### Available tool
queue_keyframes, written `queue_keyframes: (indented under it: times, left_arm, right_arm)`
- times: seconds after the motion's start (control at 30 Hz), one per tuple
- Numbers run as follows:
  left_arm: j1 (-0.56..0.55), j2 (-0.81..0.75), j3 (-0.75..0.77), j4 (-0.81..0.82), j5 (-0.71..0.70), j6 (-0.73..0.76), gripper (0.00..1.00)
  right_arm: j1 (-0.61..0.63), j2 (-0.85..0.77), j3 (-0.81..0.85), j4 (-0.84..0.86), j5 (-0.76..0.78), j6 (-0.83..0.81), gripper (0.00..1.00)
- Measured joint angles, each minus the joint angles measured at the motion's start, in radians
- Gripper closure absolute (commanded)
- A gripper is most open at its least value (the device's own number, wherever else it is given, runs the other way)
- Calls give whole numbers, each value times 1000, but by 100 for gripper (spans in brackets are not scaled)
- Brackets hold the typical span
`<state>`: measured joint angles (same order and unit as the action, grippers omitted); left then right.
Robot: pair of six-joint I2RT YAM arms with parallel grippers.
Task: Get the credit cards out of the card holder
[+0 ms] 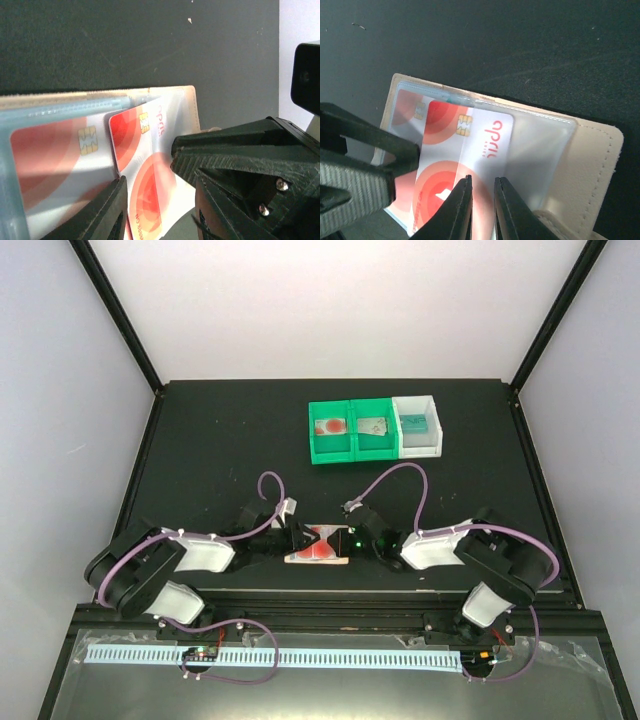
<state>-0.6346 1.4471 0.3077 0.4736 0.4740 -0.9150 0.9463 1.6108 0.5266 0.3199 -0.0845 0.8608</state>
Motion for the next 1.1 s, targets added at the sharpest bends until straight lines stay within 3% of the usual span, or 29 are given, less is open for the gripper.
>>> queue_keyframes:
  times: [0.5,0.87,1.1]
  left_arm:
    - [-3,-125,38,-270,-73,55,59]
    - [-4,-89,38,-219,-60,47,60]
    - [-4,-55,14,-117,-53,-8,68]
  right_arm:
    - [0,26,-4,61,-12,2,84]
    - [-4,41,-4,89,-34,1,83]
    - [-5,45,-4,97,-39,1,83]
